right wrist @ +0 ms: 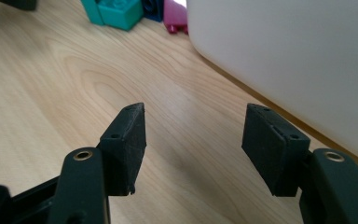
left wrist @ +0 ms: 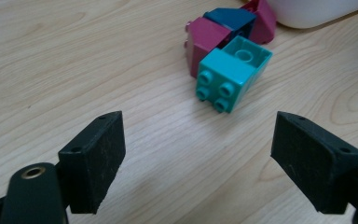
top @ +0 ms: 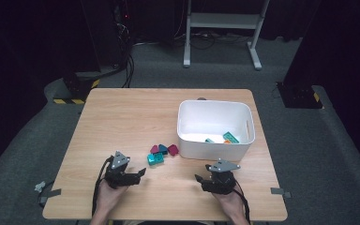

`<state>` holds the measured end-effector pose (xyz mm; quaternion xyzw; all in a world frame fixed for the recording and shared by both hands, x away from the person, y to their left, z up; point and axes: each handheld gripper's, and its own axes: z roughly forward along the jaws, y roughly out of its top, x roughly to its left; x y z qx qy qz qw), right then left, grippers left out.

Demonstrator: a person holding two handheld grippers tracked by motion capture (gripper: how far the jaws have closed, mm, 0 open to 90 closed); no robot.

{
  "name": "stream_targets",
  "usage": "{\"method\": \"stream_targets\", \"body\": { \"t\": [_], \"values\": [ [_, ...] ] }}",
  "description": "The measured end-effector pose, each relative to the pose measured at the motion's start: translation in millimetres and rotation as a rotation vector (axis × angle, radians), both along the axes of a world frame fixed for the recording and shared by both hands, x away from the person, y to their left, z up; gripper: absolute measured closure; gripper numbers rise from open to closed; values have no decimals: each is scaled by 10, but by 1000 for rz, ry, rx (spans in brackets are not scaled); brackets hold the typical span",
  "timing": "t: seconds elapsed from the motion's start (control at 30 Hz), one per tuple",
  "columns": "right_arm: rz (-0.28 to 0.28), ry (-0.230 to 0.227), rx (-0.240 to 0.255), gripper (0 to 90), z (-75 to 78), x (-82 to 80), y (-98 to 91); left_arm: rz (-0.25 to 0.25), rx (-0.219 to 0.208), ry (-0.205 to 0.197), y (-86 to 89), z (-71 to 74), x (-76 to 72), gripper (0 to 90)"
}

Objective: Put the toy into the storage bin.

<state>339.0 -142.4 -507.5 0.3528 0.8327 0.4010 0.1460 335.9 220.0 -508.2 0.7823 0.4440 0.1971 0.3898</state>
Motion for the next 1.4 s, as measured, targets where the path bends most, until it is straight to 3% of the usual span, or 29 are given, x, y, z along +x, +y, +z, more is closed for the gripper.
{"method": "stream_targets", "body": {
  "t": [0.13, 0.3, 0.43, 0.53, 0.9, 1.13, 1.2, 1.4],
  "values": [
    [-11, -5, -48, 391, -90, 49, 46, -16, -2, -9, -97, 15, 31, 188],
    [-18, 0, -71, 389, -157, 91, 77, -36, 11, -8, -219, 19, 123, 201],
    [-25, -4, -92, 381, -167, 106, 94, -35, -7, -8, -279, 7, 205, 235],
    [-30, 7, -87, 377, -167, 114, 90, -30, -17, -7, -303, 4, 242, 257],
    [-35, 10, -85, 369, -169, 130, 87, -37, 8, 0, -386, -23, 374, 333],
    [-36, 8, -86, 367, -169, 129, 88, -45, 26, 4, -405, -43, 374, 429],
    [-36, 7, -86, 367, -169, 129, 88, -49, 7, 2, -393, -42, 368, 455],
    [-37, 8, -86, 366, -169, 128, 88, -64, 5, -1, -380, -45, 362, 525]
  ]
}}
